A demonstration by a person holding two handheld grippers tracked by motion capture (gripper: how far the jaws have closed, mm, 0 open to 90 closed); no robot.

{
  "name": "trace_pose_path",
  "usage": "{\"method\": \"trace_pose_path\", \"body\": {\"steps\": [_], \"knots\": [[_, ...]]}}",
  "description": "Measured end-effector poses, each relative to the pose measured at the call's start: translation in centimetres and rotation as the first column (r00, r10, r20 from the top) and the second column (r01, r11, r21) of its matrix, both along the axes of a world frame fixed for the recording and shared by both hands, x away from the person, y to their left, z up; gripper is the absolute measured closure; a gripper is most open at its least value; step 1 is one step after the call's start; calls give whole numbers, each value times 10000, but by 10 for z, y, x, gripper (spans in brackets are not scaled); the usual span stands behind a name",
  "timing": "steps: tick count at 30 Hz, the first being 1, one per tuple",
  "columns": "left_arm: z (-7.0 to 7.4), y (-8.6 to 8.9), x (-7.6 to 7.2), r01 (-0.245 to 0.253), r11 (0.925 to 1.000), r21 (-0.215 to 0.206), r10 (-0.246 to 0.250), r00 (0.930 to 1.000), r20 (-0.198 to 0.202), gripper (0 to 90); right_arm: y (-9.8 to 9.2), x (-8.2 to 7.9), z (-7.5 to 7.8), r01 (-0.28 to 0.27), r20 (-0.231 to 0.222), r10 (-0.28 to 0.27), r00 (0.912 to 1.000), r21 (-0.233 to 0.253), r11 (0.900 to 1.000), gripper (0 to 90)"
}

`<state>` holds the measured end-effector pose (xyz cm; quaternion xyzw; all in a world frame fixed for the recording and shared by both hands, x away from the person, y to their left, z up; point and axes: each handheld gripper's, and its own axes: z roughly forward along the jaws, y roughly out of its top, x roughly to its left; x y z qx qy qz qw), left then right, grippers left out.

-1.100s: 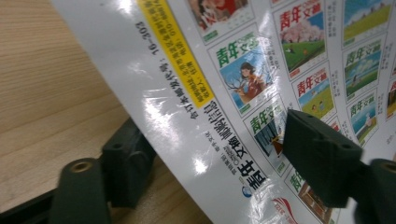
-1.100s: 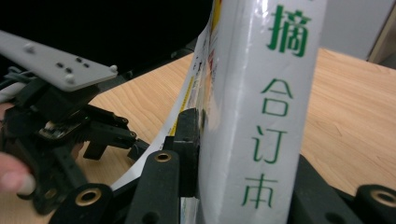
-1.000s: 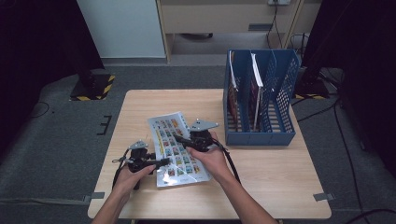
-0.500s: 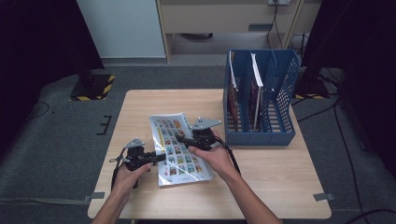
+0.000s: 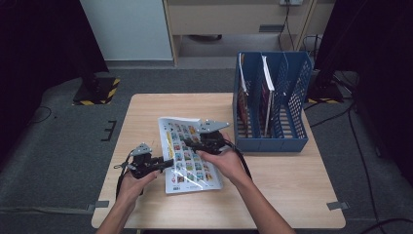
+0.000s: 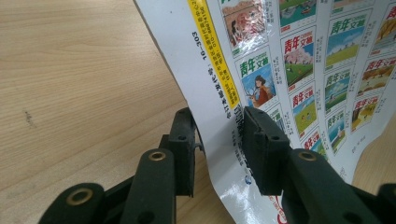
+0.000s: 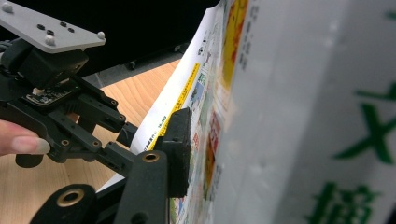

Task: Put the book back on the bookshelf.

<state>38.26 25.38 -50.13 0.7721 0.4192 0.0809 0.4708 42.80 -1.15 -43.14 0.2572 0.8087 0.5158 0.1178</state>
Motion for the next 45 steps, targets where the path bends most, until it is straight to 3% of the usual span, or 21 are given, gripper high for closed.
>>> {"method": "trace_pose_path", "body": {"steps": [7,10,13,18,23,28,33,34,35,36,37,38,39,41,45], "knots": [[5,0,-2,20,10000,73,-23,9994,357,659,-3,5,5,13,-337,-8,9994,164,9999,606],[6,0,-2,56,9999,85,-59,9992,384,660,-3,5,5,123,-483,-114,9988,187,9997,630],[6,0,-2,82,9999,61,-85,9990,444,660,-5,7,5,335,-471,-329,9983,126,9994,716],[5,0,-1,38,10000,-8,-38,9995,329,657,-5,8,5,475,-550,-467,9974,141,9988,725],[4,3,0,-4,9999,-113,8,9994,360,638,-3,6,5,392,-266,-385,9989,276,9988,733],[7,3,0,-108,9998,-157,119,9975,703,638,-2,2,10,304,39,-306,9995,461,9985,737],[10,4,-1,-435,9975,-550,489,9937,1006,639,-5,1,14,256,385,-287,9988,782,9966,738],[11,4,-1,-616,9966,-545,672,9919,1082,620,-4,1,15,236,423,-273,9987,862,9960,738],[11,3,-2,-824,9956,-450,874,9882,1256,538,-4,0,19,125,527,-172,9985,883,9960,738],[11,3,-2,-881,9954,-388,925,9866,1344,538,-4,0,19,125,527,-172,9985,883,9960,738],[11,4,-2,-892,9953,-389,935,9871,1301,448,-3,-2,21,147,641,-205,9977,896,9959,739],[10,6,-1,-970,9946,-364,1009,9871,1242,448,-3,-2,21,147,641,-205,9977,896,9959,739],[7,9,-1,-1149,9931,-239,1169,9864,1153,370,-4,-2,23,205,740,-283,9969,1029,9945,739],[6,11,0,-1208,9925,-171,1220,9861,1128,352,-5,-2,24,214,807,-307,9963,1130,9934,739],[1,18,2,-1292,9909,385,1249,9872,989,264,-8,-3,30,331,1112,-495,9926,1454,9888,739]]}}
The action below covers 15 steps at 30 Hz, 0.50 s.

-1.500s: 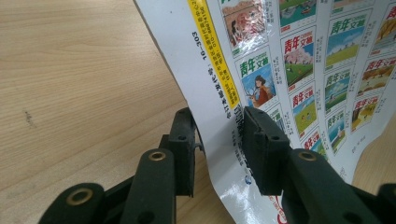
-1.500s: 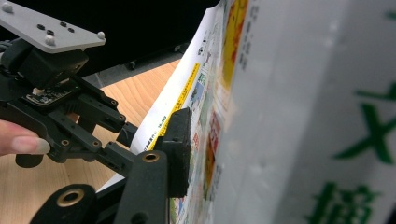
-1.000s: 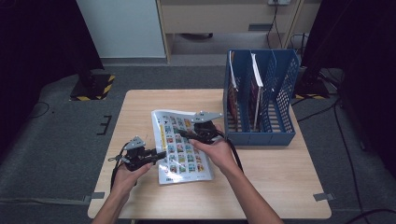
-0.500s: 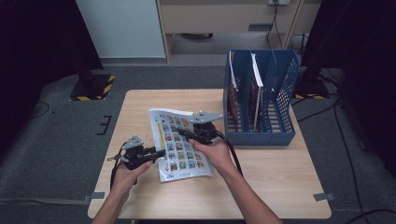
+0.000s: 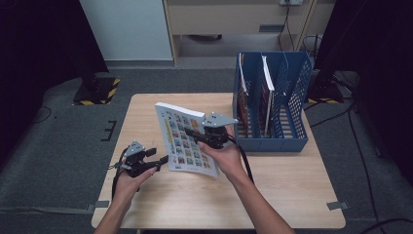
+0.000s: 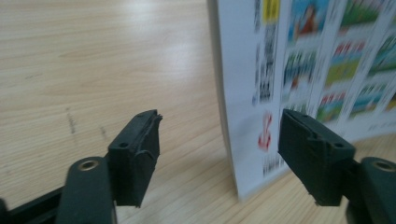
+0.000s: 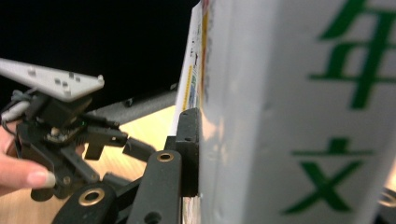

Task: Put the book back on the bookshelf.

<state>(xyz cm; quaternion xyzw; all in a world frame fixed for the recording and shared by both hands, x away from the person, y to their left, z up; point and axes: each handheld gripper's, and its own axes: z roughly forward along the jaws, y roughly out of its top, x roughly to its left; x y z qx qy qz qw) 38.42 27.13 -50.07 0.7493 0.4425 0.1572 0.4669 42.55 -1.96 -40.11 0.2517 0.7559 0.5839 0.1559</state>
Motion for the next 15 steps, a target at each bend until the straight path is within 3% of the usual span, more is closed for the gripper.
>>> {"method": "trace_pose_path", "body": {"steps": [3,4,7,10,15], "knots": [[-5,4,3,-94,9998,190,99,9997,-237,172,0,1,5,93,116,-95,9999,154,9998,739],[-7,5,4,-130,9986,512,147,9993,-336,157,0,1,8,97,234,-102,9997,214,9997,739],[-11,5,7,-72,9982,596,106,9983,-564,122,1,1,11,168,344,-174,9993,178,9997,739],[-16,5,9,-112,9933,1148,190,9976,-672,52,0,4,14,348,411,-356,9985,208,9992,739],[-20,4,10,-149,9891,1467,286,9954,-916,45,-2,5,16,419,409,-432,9982,328,9986,739]]}}
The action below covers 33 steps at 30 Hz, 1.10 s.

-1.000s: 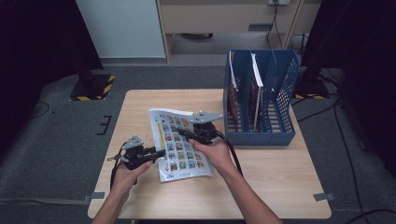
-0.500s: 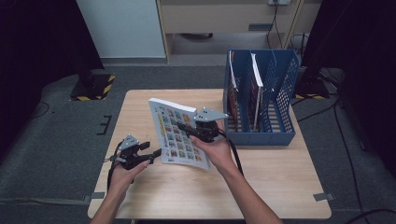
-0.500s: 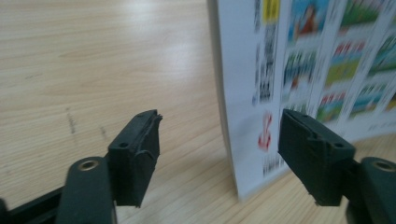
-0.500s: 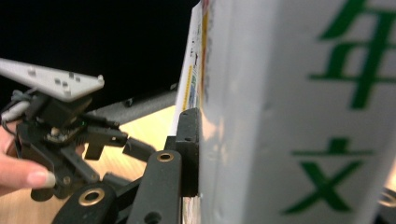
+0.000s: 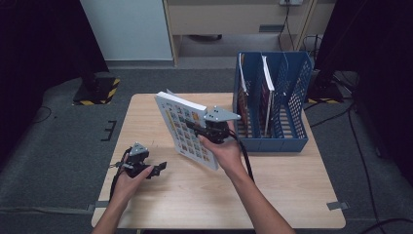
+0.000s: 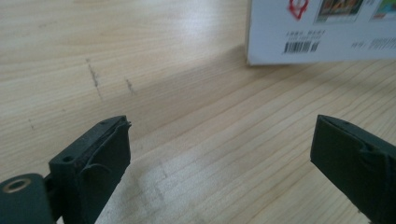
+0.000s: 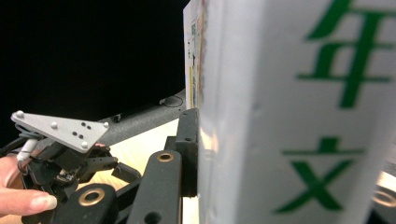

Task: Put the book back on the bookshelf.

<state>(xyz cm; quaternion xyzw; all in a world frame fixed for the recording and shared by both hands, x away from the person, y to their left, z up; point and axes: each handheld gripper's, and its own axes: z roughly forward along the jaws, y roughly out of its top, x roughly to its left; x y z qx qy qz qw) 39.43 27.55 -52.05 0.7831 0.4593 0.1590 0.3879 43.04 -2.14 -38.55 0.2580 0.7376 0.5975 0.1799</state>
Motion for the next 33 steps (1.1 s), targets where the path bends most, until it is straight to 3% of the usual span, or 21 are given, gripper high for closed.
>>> {"method": "trace_pose_path", "body": {"steps": [7,15,26,33], "knots": [[-8,0,3,-261,9982,538,279,9990,-338,46,-4,-2,7,122,109,-125,9999,251,9996,739],[-12,1,5,-360,9957,859,398,9983,-431,49,-10,-2,14,210,209,-217,9995,320,9993,739],[-16,-5,4,-220,9908,1339,237,9997,-115,23,-21,-2,21,376,271,-390,9989,485,9981,739],[-16,-6,4,-219,9900,1397,237,9997,-114,7,-30,-4,25,447,355,-467,9983,549,9975,739]]}}
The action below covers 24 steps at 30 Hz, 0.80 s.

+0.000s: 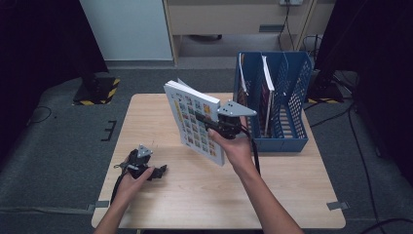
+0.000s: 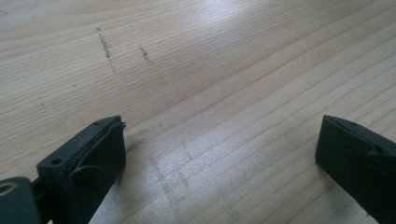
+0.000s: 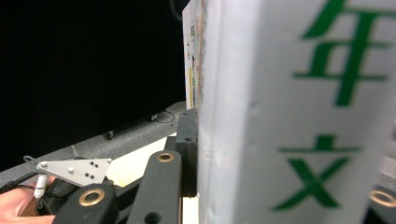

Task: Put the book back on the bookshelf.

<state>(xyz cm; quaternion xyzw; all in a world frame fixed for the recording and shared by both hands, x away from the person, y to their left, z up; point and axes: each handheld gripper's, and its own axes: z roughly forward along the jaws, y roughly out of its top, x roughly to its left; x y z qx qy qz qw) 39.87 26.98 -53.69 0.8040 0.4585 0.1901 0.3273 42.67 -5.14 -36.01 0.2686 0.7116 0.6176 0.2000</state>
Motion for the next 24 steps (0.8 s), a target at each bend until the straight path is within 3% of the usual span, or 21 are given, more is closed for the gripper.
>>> {"method": "trace_pose_path", "body": {"steps": [24], "knots": [[0,-1,0,-50,10000,-18,50,10000,-55,0,-15,-9,1,-4,-94,7,10000,235,9997,739]]}}
